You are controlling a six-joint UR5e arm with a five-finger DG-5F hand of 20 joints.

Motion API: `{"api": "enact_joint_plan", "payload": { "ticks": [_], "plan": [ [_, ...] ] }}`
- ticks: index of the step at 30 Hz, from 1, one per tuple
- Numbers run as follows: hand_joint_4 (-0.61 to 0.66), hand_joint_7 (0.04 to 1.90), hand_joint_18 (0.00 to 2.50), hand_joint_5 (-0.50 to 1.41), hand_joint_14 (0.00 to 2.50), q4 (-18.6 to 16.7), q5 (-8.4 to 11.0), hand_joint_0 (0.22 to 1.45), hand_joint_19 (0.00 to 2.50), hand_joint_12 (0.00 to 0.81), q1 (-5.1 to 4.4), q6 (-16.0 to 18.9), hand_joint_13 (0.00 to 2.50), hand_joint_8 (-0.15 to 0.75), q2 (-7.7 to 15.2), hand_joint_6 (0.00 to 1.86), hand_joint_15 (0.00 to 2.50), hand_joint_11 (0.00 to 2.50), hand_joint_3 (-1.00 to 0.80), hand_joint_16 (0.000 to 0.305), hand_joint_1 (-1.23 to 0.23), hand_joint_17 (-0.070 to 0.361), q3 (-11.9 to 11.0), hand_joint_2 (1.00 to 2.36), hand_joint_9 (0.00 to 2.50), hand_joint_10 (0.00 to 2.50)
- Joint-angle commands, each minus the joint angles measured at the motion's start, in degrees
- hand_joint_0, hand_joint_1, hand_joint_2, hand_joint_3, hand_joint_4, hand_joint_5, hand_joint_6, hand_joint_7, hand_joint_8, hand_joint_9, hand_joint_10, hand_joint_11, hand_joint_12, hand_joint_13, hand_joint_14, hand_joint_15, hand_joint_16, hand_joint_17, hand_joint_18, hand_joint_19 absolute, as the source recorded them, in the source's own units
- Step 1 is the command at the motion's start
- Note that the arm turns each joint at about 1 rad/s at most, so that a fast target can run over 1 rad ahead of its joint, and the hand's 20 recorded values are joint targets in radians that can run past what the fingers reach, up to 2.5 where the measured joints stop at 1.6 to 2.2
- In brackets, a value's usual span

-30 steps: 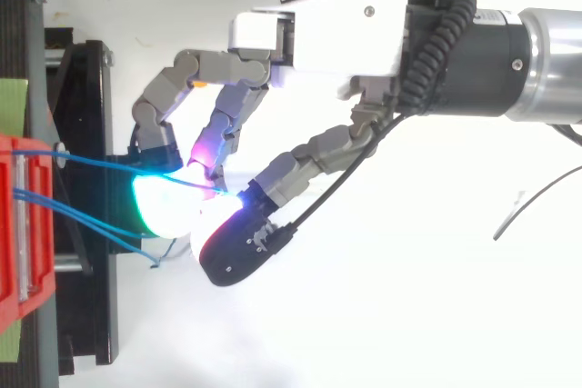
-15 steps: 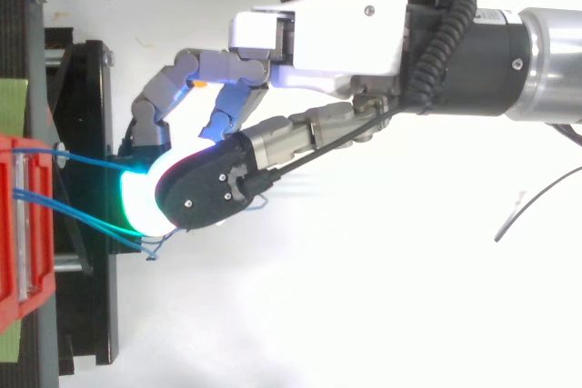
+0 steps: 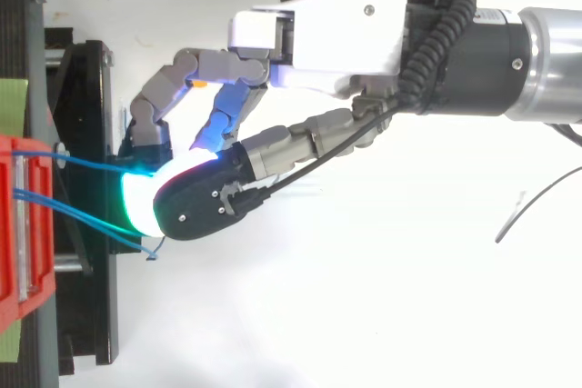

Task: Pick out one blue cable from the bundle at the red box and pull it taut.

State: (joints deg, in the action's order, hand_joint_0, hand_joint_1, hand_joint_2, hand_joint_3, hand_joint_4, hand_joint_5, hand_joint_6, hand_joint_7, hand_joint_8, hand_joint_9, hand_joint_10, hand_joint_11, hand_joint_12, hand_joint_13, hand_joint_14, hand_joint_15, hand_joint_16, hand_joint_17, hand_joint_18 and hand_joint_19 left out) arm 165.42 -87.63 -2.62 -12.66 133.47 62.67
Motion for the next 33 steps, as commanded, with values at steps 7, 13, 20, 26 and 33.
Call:
{"api": "enact_joint_plan", "payload": {
  "ticks": [7,13,20,26,33],
  "plan": [
    [0.03,0.77,0.73,-0.15,0.03,0.34,-0.18,0.53,0.76,0.353,0.08,0.00,0.94,0.252,-0.06,0.93,0.76,0.88,-0.50,0.054,-0.48,0.123,0.00,1.00,1.06,0.03],
    [0.02,0.77,0.70,-0.14,0.03,0.34,-0.26,0.54,0.77,0.354,0.25,0.09,0.93,0.244,0.03,0.88,0.76,0.87,-0.50,0.053,-0.25,0.120,0.00,1.00,1.07,0.03],
    [0.02,0.82,0.69,-0.14,0.03,1.66,-0.09,0.59,0.77,0.347,0.25,0.09,0.93,0.240,-0.06,0.87,0.75,0.87,-0.42,0.051,-0.36,0.115,0.00,1.01,1.07,0.03],
    [0.02,0.84,0.70,-0.14,0.03,2.45,0.00,0.58,0.76,0.348,0.34,-0.62,0.93,0.243,-0.23,0.88,0.76,0.88,-0.32,0.052,-0.50,0.116,0.00,1.01,1.09,0.03],
    [0.02,0.86,0.70,-0.14,0.03,2.98,0.09,0.57,0.76,0.346,0.34,-1.41,0.93,0.244,-0.76,0.90,0.76,0.87,-0.26,0.052,-0.55,0.117,0.00,1.02,1.09,0.03]
  ]
}}
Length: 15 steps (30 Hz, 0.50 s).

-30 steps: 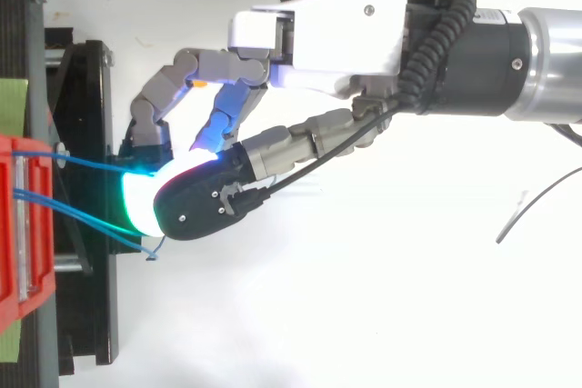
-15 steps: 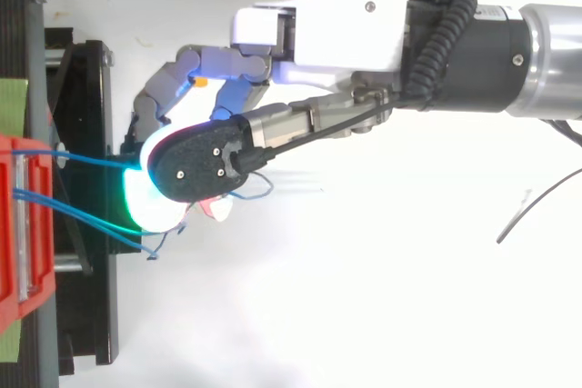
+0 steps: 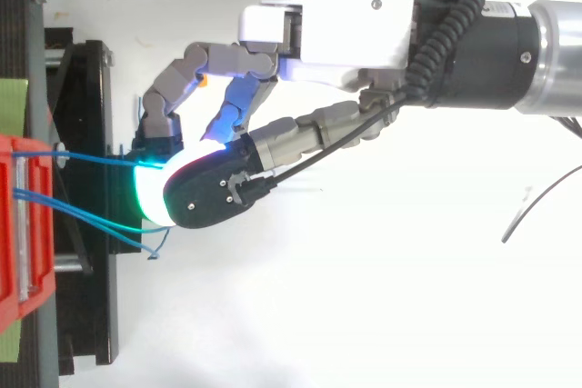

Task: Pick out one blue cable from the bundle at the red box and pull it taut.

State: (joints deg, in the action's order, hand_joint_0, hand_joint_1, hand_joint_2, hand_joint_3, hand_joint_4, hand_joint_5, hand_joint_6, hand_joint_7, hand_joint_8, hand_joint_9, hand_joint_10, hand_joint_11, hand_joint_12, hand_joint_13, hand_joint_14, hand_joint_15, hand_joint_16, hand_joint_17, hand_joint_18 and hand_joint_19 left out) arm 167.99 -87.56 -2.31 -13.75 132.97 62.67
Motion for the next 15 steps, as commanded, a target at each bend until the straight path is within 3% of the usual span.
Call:
{"api": "enact_joint_plan", "payload": {
  "ticks": [1,6,7,9,12,15],
  "plan": [
    [0.03,0.86,0.71,-0.14,0.02,0.58,0.02,0.56,0.76,0.346,0.02,-0.31,0.93,0.246,-0.26,0.90,0.76,0.87,-0.26,0.052,-0.56,0.117,0.00,1.02,1.09,0.03],
    [0.03,0.83,0.71,-0.15,0.02,1.02,0.02,0.55,0.76,0.349,-0.07,-0.31,0.93,0.247,-0.87,0.91,0.76,0.88,-0.33,0.053,-0.57,0.119,0.00,1.01,1.07,0.03],
    [0.04,0.81,0.72,-0.15,0.03,1.11,0.02,0.53,0.76,0.354,-0.07,-0.40,0.93,0.252,-0.87,0.91,0.75,0.87,-0.45,0.054,-0.52,0.122,0.00,1.00,1.07,0.03],
    [0.03,0.80,0.71,-0.15,0.03,1.29,0.02,0.54,0.76,0.353,0.02,-0.40,0.93,0.249,-0.96,0.91,0.75,0.87,-0.50,0.054,-0.41,0.121,0.00,1.00,1.07,0.03],
    [0.02,0.81,0.70,-0.14,0.02,1.90,0.02,0.57,0.77,0.347,0.02,-0.31,0.92,0.241,-0.96,0.90,0.75,0.87,-0.50,0.052,-0.32,0.116,0.00,1.00,1.08,0.03],
    [0.01,0.82,0.69,-0.14,0.03,2.08,0.11,0.59,0.77,0.343,-0.07,-0.14,0.93,0.238,-0.96,0.90,0.76,0.88,-0.44,0.051,-0.34,0.114,0.00,1.01,1.09,0.03]
  ]
}}
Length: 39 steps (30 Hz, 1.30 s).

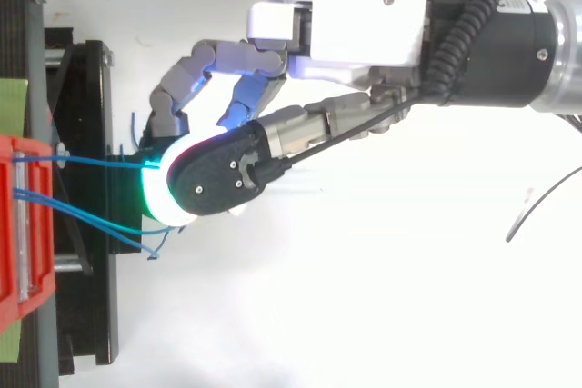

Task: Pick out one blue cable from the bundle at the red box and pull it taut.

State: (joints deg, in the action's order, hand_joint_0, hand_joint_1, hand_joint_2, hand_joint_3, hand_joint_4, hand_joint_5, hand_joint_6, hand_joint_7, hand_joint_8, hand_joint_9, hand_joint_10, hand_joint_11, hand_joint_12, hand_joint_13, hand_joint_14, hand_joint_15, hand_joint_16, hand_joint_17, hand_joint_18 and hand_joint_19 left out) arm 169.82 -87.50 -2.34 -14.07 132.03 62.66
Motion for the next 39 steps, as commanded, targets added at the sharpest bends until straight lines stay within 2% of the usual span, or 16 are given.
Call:
{"api": "enact_joint_plan", "payload": {
  "ticks": [1,7,8,9,11,13,26,28,30,33,36,39],
  "plan": [
    [0.02,0.83,0.70,-0.14,0.03,0.25,0.04,0.59,0.76,0.342,-0.03,0.18,0.93,0.236,-0.02,0.90,0.75,0.88,-0.43,0.051,-0.34,0.115,0.00,1.01,1.09,0.03],
    [0.02,0.83,0.69,-0.14,0.03,0.25,3.03,0.58,0.76,0.345,0.06,1.59,0.93,0.242,-0.02,0.90,0.75,0.88,-0.33,0.051,-0.42,0.116,0.00,1.01,1.08,0.03],
    [0.02,0.83,0.69,-0.14,0.02,0.25,3.65,0.58,0.76,0.347,-0.03,1.67,0.93,0.242,-0.02,0.90,0.75,0.88,-0.33,0.051,-0.42,0.116,0.00,1.01,1.08,0.03],
    [0.02,0.83,0.69,-0.14,0.03,0.25,5.05,0.58,0.76,0.347,-0.03,1.76,0.93,0.241,-0.02,0.90,0.75,0.88,-0.33,0.051,-0.42,0.116,0.00,1.01,1.08,0.03],
    [0.02,0.84,0.69,-0.14,0.03,0.07,6.20,0.58,0.76,0.349,-0.03,1.76,0.92,0.241,0.07,0.90,0.76,0.88,-0.32,0.052,-0.44,0.116,0.00,1.01,1.08,0.03],
    [0.03,0.84,0.69,-0.14,0.03,0.07,6.81,0.57,0.76,0.349,-0.12,1.76,0.92,0.245,-0.02,0.90,0.76,0.88,-0.31,0.052,-0.46,0.116,0.00,1.01,1.08,0.03],
    [0.03,0.85,0.69,-0.15,0.03,0.16,7.51,0.56,0.76,0.352,-0.29,1.76,0.92,0.248,0.07,0.91,0.76,0.87,-0.31,0.053,-0.54,0.119,0.00,1.01,1.06,0.03],
    [0.03,0.81,0.68,-0.15,0.03,0.16,7.60,0.54,0.76,0.352,-0.29,1.76,0.91,0.254,0.07,0.91,0.76,0.87,-0.45,0.054,-0.38,0.121,0.00,1.00,1.06,0.03],
    [0.03,0.80,0.67,-0.15,0.02,0.16,7.69,0.55,0.78,0.350,-0.38,1.76,0.91,0.248,0.07,0.91,0.76,0.86,-0.50,0.053,-0.27,0.120,0.00,1.00,1.06,0.03],
    [0.03,0.79,0.67,-0.14,0.03,0.25,7.69,0.56,0.78,0.350,-0.47,1.50,0.91,0.244,0.07,0.89,0.76,0.87,-0.50,0.053,-0.25,0.119,0.00,1.00,1.05,0.03],
    [0.04,0.83,0.67,-0.14,0.02,0.25,7.69,0.59,0.79,0.346,-0.56,1.50,0.91,0.235,0.07,0.86,0.75,0.87,-0.32,0.051,-0.34,0.116,0.00,1.01,1.07,0.03],
    [0.03,0.84,0.66,-0.13,0.03,0.16,8.22,0.60,0.79,0.347,-0.73,1.41,0.91,0.242,0.07,0.84,0.76,0.87,-0.24,0.052,-0.40,0.116,0.00,1.02,1.07,0.03]
  ]
}}
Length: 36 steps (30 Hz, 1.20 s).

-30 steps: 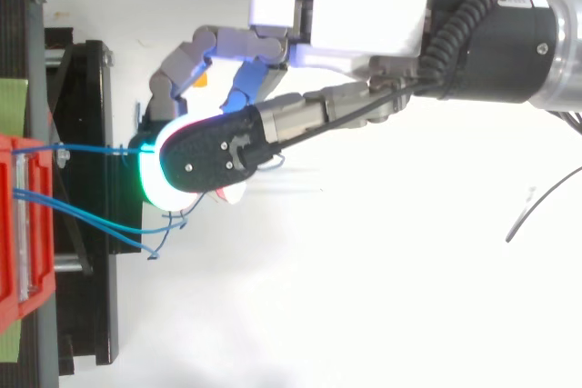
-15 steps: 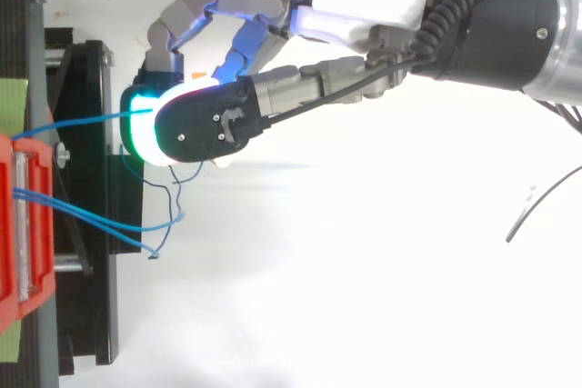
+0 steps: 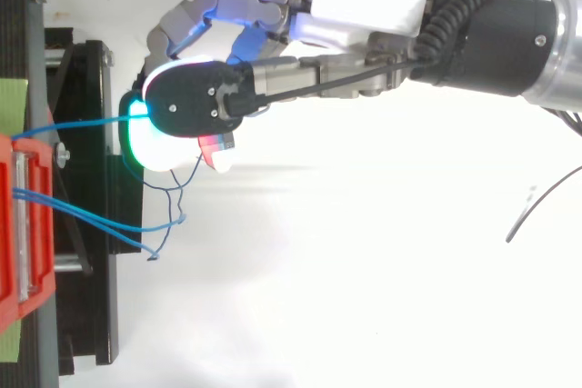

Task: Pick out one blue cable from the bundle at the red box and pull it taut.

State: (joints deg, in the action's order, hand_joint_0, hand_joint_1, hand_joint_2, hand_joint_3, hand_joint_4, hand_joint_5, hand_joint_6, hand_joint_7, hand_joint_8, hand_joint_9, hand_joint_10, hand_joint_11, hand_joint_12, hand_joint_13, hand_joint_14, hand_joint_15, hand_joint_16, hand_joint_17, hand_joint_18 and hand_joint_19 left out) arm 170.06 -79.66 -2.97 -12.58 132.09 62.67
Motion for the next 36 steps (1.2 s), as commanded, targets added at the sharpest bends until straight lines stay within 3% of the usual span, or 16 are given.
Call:
{"api": "enact_joint_plan", "payload": {
  "ticks": [1,15,36],
  "plan": [
    [0.04,0.84,0.68,-0.13,0.02,-0.08,0.56,0.60,0.78,0.353,-0.20,-0.07,0.92,0.246,0.01,0.83,0.76,0.86,-0.21,0.053,-0.42,0.120,0.00,1.02,1.08,0.03],
    [0.07,0.84,0.72,-0.13,0.02,-0.17,0.65,0.59,0.75,0.389,-0.37,-0.07,0.92,0.273,0.01,0.84,0.75,0.85,-0.14,0.061,-0.49,0.137,0.00,1.01,1.07,0.03],
    [0.06,0.81,0.64,-0.17,0.03,0.01,0.65,0.57,0.76,0.349,-0.46,0.10,0.86,0.244,0.01,0.88,0.76,0.87,-0.20,0.054,-0.59,0.120,0.00,1.02,0.95,0.03]
  ]
}}
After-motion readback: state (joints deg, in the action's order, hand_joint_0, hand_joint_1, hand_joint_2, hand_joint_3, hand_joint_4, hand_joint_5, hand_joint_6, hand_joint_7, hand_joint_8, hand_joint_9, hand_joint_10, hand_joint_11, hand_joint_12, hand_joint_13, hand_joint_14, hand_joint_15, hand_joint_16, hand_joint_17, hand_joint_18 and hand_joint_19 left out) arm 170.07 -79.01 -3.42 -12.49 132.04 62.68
